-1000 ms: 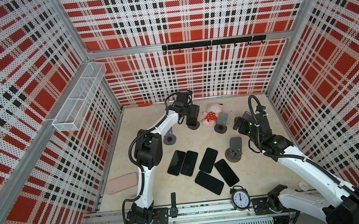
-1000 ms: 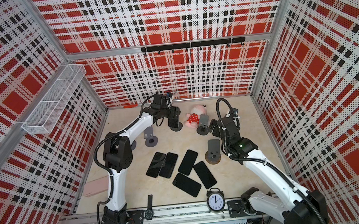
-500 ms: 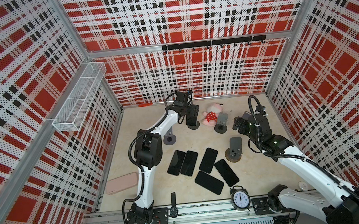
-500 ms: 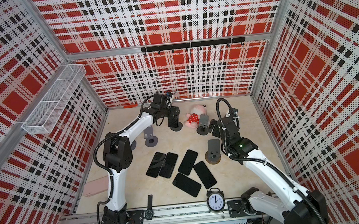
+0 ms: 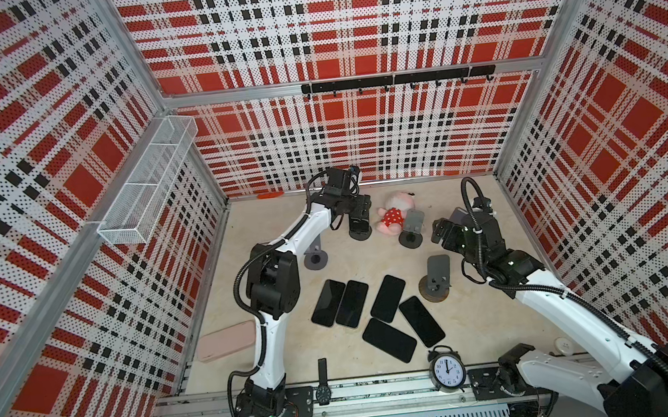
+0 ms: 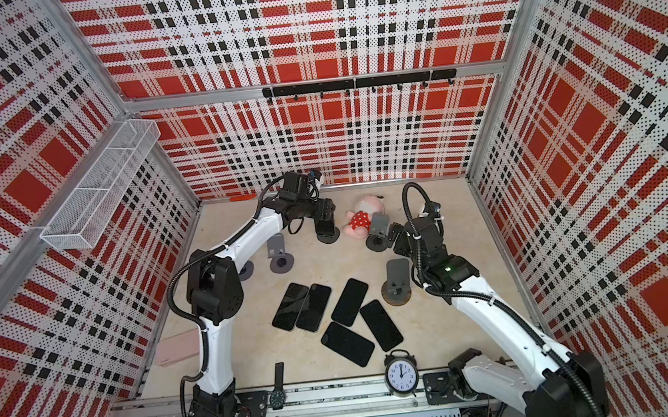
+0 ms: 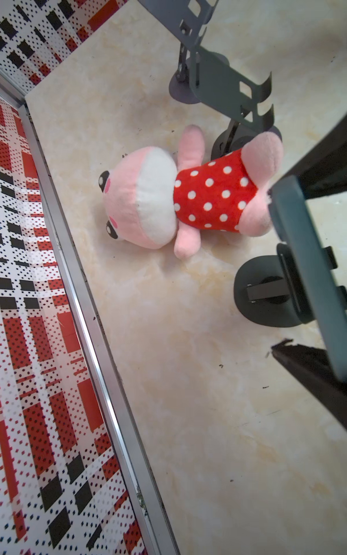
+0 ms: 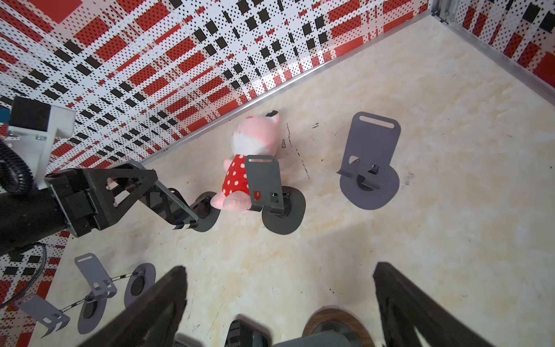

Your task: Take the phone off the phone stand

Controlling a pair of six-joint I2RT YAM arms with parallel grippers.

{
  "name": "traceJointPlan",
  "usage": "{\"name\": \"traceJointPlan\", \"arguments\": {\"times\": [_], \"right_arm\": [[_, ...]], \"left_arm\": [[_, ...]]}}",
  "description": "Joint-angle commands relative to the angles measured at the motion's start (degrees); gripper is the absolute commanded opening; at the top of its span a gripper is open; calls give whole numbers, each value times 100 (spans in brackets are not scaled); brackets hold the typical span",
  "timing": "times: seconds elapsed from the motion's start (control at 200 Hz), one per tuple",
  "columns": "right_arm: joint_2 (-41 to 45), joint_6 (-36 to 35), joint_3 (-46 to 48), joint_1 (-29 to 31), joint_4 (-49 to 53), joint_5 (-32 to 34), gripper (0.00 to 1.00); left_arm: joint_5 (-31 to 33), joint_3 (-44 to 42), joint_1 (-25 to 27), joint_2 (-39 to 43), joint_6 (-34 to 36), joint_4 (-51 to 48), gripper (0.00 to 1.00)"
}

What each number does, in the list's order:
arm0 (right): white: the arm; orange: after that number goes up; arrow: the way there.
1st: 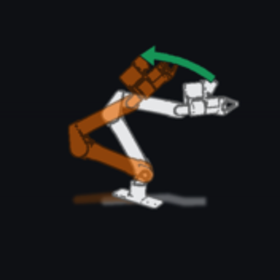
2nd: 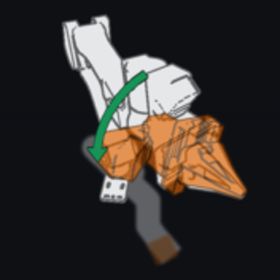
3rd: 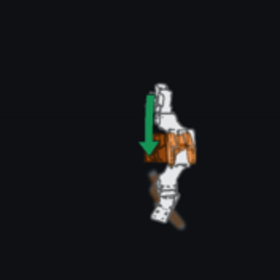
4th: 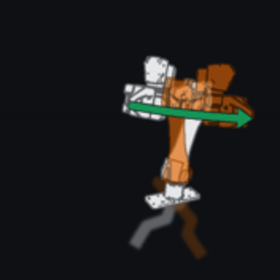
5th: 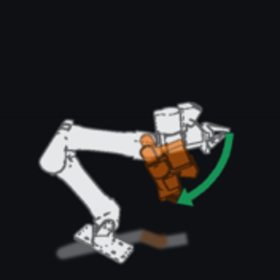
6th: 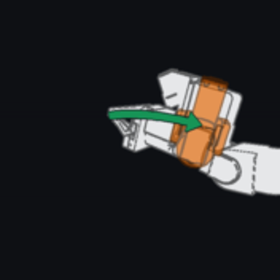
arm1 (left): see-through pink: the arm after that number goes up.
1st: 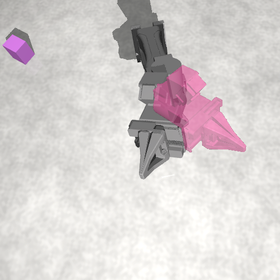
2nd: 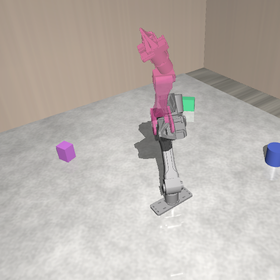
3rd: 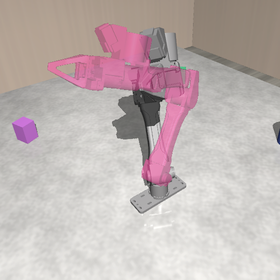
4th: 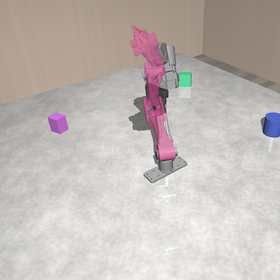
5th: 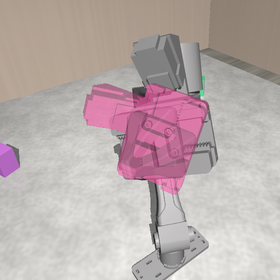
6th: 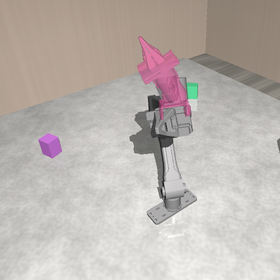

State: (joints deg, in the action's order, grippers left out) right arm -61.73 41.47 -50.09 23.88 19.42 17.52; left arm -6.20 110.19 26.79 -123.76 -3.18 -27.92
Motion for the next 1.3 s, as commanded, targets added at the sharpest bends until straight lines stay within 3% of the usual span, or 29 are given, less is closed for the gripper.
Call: {"name": "traceJointPlan", "arguments": {"times": [0.0, 0.646, 1.293], "right_arm": [[-90, 65, -19, -58, -85, -244, 100], [-632, 45, -177, -212, -219, -981, 100], [-789, -126, -346, -205, -254, -1127, 100]], "left_arm": [[97, 143, 93, 407, 89, 26, 71], [64, 160, -112, 452, 159, -120, 65], [14, 129, -243, 434, 172, -166, 66]]}}
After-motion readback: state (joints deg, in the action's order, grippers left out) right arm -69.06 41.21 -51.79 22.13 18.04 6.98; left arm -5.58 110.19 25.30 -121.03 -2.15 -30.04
